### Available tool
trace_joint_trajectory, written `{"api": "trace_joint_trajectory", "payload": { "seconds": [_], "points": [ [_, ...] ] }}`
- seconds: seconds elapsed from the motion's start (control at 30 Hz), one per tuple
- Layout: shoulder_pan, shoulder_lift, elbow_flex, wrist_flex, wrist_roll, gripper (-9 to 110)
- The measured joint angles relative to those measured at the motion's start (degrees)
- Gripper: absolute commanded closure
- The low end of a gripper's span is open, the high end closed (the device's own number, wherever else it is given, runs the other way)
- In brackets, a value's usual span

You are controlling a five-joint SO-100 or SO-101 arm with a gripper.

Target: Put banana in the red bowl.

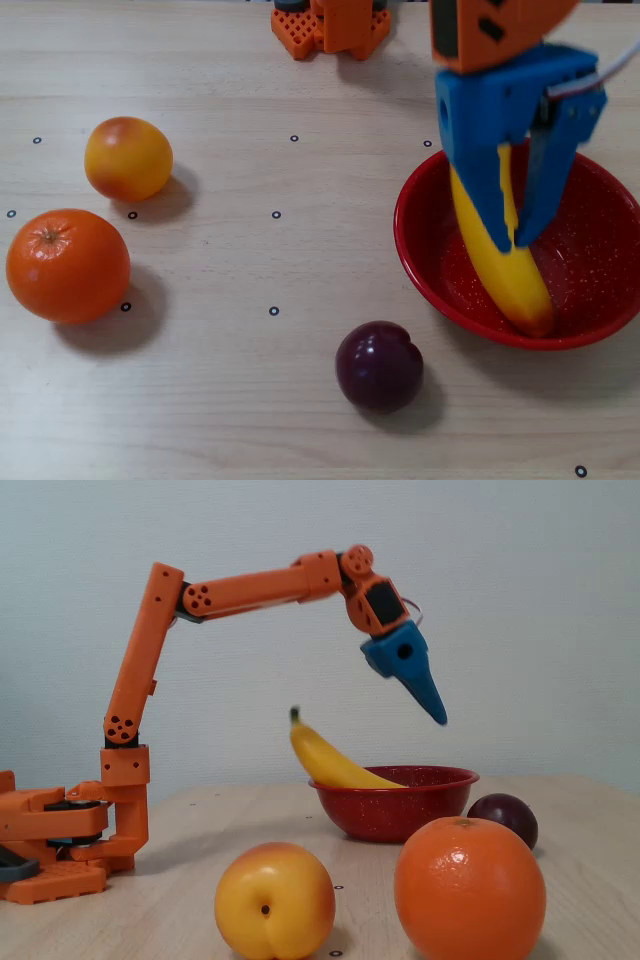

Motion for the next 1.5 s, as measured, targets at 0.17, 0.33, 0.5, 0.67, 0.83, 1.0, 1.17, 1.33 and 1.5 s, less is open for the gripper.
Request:
{"api": "trace_joint_trajectory", "payload": {
  "seconds": [0.17, 0.33, 0.5, 0.67, 0.83, 1.0, 1.17, 1.33, 1.5],
  "points": [
    [0.35, 6.94, 0.18, 0.53, 4.04, 102],
    [1.76, 14.77, 9.76, -0.53, 8.96, 102],
    [4.39, 25.49, 26.72, -11.87, 13.89, 102],
    [5.71, 36.30, 37.09, -18.19, 23.47, 102],
    [7.73, 43.95, 42.63, -18.28, 35.07, 102],
    [13.10, 50.36, 47.81, -18.28, 45.53, 102],
    [16.26, 59.24, 58.45, -18.28, 51.77, 102],
    [16.08, 70.84, 76.46, -20.83, 56.51, 102],
    [16.35, 82.53, 90.79, -23.38, 60.64, 102]
  ]
}}
